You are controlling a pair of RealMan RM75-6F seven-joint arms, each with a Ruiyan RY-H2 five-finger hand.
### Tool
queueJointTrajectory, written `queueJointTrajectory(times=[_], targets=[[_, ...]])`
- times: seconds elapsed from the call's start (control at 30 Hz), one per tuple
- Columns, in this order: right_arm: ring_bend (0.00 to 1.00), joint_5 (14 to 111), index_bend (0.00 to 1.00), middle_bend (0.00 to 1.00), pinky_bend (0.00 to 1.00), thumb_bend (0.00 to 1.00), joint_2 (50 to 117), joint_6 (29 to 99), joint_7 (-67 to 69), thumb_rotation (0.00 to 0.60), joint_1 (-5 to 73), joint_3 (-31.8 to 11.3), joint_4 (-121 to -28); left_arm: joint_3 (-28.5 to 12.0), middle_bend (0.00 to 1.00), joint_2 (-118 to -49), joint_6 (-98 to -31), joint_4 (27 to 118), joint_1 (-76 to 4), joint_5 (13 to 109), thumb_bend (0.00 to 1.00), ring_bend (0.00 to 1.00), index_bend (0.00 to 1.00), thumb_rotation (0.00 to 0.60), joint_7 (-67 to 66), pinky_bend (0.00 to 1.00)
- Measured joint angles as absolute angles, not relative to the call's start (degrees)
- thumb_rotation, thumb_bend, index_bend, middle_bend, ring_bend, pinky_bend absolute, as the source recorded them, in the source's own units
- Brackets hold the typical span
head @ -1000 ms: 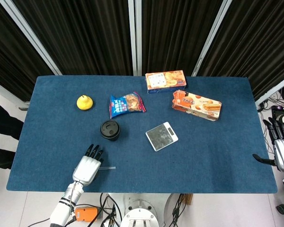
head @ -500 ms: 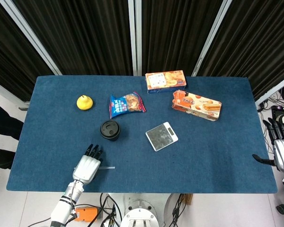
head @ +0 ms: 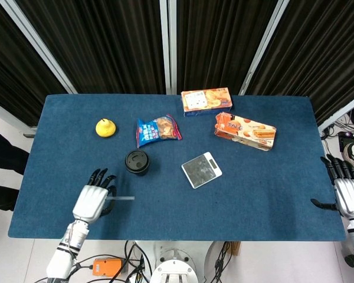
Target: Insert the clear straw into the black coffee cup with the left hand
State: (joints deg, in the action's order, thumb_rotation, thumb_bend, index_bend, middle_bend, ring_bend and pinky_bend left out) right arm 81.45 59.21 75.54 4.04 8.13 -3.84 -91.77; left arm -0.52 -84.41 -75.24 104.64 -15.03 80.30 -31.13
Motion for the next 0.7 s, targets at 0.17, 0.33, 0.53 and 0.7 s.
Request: queueJointTrajectory(times=[0.17, 0.33, 0.53, 0.7], targets=[[0.0, 82.0, 0.0, 0.07, 0.03, 0.11, 60.1, 73.9, 3.3, 0.6, 8.8, -2.9, -91.4, -4.9, 0.21, -81.1, -77.8, 106.9, -14.9, 80.9, 0.41, 0.0, 0.56, 0.6, -16.5, 0.0], [0.0, 82.2, 0.0, 0.07, 0.03, 0.11, 60.4, 73.8, 2.8, 0.6, 8.9, -2.7, -91.4, -10.4, 0.21, -79.9, -78.4, 108.0, -16.1, 80.0, 0.41, 0.0, 0.56, 0.6, -1.3, 0.0], [0.0, 82.0, 0.0, 0.07, 0.03, 0.11, 60.3, 73.6, 2.0, 0.6, 8.9, -2.5, -91.8, -17.3, 0.21, -81.1, -75.5, 107.8, -20.1, 76.4, 0.41, 0.0, 0.56, 0.6, 13.7, 0.0], [0.0, 81.8, 0.0, 0.07, 0.03, 0.11, 60.0, 73.4, 1.2, 0.6, 8.9, -2.3, -92.4, -21.5, 0.21, -84.8, -72.3, 106.2, -23.9, 72.2, 0.41, 0.0, 0.56, 0.6, 21.7, 0.0]])
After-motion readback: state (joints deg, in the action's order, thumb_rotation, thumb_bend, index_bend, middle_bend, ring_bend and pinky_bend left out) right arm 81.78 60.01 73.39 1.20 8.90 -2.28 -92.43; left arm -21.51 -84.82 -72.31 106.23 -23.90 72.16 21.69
